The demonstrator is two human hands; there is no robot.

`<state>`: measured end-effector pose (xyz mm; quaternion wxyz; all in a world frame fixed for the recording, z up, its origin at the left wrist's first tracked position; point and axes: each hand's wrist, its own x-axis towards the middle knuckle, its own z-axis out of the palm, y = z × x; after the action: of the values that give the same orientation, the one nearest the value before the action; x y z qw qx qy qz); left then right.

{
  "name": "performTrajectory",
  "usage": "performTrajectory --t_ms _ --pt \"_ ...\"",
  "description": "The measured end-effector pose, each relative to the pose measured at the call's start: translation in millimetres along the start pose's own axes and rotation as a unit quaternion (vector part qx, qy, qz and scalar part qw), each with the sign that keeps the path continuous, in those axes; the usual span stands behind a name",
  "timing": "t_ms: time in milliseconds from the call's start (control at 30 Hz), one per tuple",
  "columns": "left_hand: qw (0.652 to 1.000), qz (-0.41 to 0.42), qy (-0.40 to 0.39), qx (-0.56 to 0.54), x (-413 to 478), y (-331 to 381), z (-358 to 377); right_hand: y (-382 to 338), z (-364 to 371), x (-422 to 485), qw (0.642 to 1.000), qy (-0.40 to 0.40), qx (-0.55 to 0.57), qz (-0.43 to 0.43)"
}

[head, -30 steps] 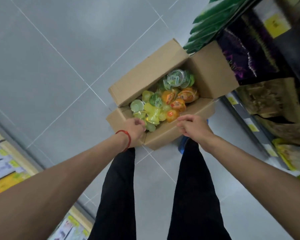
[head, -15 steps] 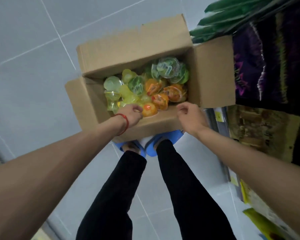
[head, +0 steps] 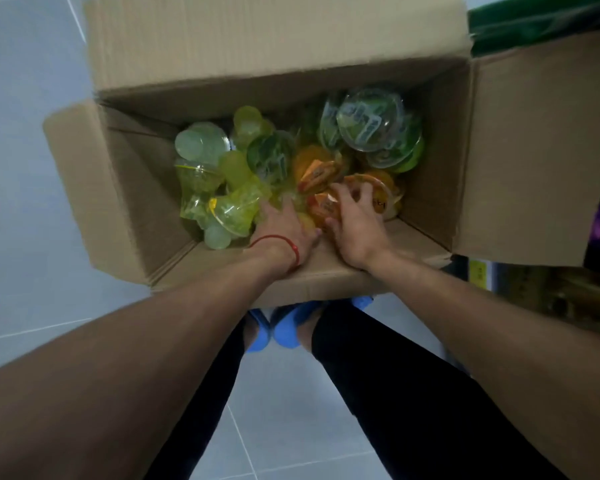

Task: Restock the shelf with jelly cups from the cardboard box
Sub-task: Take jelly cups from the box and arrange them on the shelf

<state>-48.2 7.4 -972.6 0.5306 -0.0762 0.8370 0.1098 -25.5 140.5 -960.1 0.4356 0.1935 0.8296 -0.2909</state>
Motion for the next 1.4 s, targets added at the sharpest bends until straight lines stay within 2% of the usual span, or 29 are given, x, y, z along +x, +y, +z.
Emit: performTrajectory --t_ms 167,333,433,567,667,833,900,1100,1200,1400 --pt "0.999 0.011 0.008 -0.035 -11.9 -5.5 -15.7 -3.8 -8.5 -9.2 1.000 0.002 0.006 0.015" --pt "0.978 -0.032 0.009 -0.208 -49.2 -28.4 -55.2 -16.9 -27.0 -45.8 0.996 0.065 0.066 0.017" --pt "0.950 -0.057 -0.003 -0.306 -87.8 -32.6 -84.1 -25.8 -40.3 -83.3 0.980 0.075 0.172 0.059" --pt "0.940 -0.016 -0.045 -0.337 -142.0 -26.7 -122.7 -44.3 -62.3 -139.4 0.930 0.060 0.353 0.083" --pt "0.925 0.011 -0.069 -0.373 -172.8 -19.8 -141.3 -58.0 -69.7 -179.4 0.855 0.049 0.506 0.099" --pt "0.872 -0.059 -0.153 -0.461 -209.3 -23.7 -162.2 -73.4 -53.7 -220.3 0.778 0.118 0.606 0.121" --pt "0.886 -0.023 -0.159 -0.435 -226.5 -25.4 -171.7 -81.3 -44.9 -244.1 0.732 0.138 0.656 0.122" --pt "0.912 0.068 -0.191 -0.357 -269.7 -31.9 -187.6 -100.7 -22.0 -316.0 0.632 0.140 0.758 0.076" --pt "0.910 0.093 -0.209 -0.346 -292.2 -38.8 -184.6 -101.8 -14.4 -351.5 0.596 0.140 0.789 0.047" --pt "0.909 0.120 -0.217 -0.335 -346.5 -54.1 -161.4 -94.8 12.8 -419.2 0.568 0.140 0.810 0.020"
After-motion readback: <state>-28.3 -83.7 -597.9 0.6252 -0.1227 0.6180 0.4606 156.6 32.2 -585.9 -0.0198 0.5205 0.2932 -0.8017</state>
